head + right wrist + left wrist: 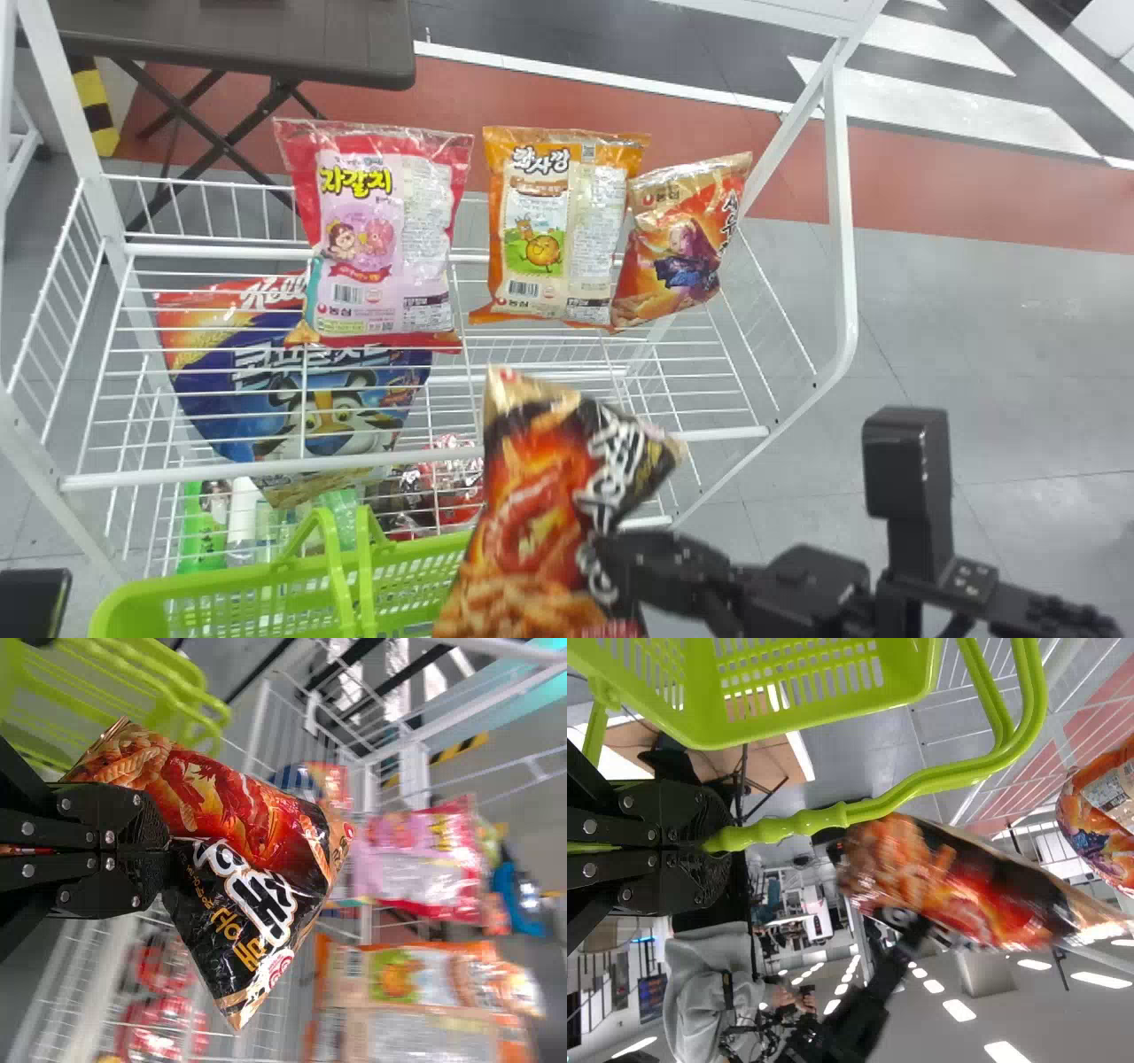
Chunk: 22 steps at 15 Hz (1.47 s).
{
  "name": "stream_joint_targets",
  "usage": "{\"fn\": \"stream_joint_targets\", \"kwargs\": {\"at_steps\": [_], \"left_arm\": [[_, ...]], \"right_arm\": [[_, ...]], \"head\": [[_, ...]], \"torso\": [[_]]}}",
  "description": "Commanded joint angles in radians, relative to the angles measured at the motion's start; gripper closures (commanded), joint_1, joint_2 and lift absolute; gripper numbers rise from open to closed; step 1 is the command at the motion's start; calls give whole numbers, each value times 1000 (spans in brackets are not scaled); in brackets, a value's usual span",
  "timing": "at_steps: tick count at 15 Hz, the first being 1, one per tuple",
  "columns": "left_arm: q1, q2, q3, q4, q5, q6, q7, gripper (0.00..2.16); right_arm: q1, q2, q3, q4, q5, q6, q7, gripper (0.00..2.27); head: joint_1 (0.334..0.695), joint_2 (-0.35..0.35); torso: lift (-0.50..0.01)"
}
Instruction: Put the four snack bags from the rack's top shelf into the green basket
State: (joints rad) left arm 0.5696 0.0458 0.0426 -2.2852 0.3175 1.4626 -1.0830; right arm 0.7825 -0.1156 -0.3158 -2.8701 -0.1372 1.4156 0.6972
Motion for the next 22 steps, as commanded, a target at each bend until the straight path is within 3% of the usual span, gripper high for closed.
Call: {"fn": "stream_joint_targets", "kwargs": {"at_steps": [1, 7, 8, 9, 10, 11, 14, 16, 20, 22], "left_arm": [[1, -1, -7, -3, 0, 0, 0, 2145], [3, -1, -36, -13, -3, 0, 8, 2145], [3, -1, -40, -13, -3, 0, 8, 2145], [3, -3, -40, -13, -3, 0, 8, 2145], [4, -1, -40, -13, -3, 0, 8, 2145], [4, -1, -38, -13, -3, 0, 6, 2145], [4, -1, -36, -11, -3, -3, 5, 2145], [4, -1, -36, -13, -3, -3, 2, 2145], [4, -1, -52, -10, -8, -3, 5, 2145], [1, 2, -61, -8, -12, -3, 8, 2145]], "right_arm": [[24, -13, 34, 46, 10, 32, -1, 2132], [0, -93, 374, 270, 171, -91, -48, 2125], [-22, -93, 409, 298, 185, -76, -50, 1959], [-34, -93, 419, 308, 191, -76, -50, 1295], [-35, -93, 422, 308, 199, -91, -50, 181], [-37, -96, 416, 304, 197, -94, -45, -2], [-37, -96, 359, 273, 180, -115, -12, 49], [-39, -76, 317, 275, 151, -269, -39, 46], [-226, 13, 350, 495, 130, -677, -188, 56], [-325, 16, 431, 644, 133, -913, -318, 66]], "head": [[695, -350], [695, -350], [695, -350], [695, -350], [695, -350], [695, -350], [695, -350], [695, -350], [695, -350], [695, -307]], "torso": [[0], [0], [0], [0], [0], [0], [0], [0], [0], [0]]}}
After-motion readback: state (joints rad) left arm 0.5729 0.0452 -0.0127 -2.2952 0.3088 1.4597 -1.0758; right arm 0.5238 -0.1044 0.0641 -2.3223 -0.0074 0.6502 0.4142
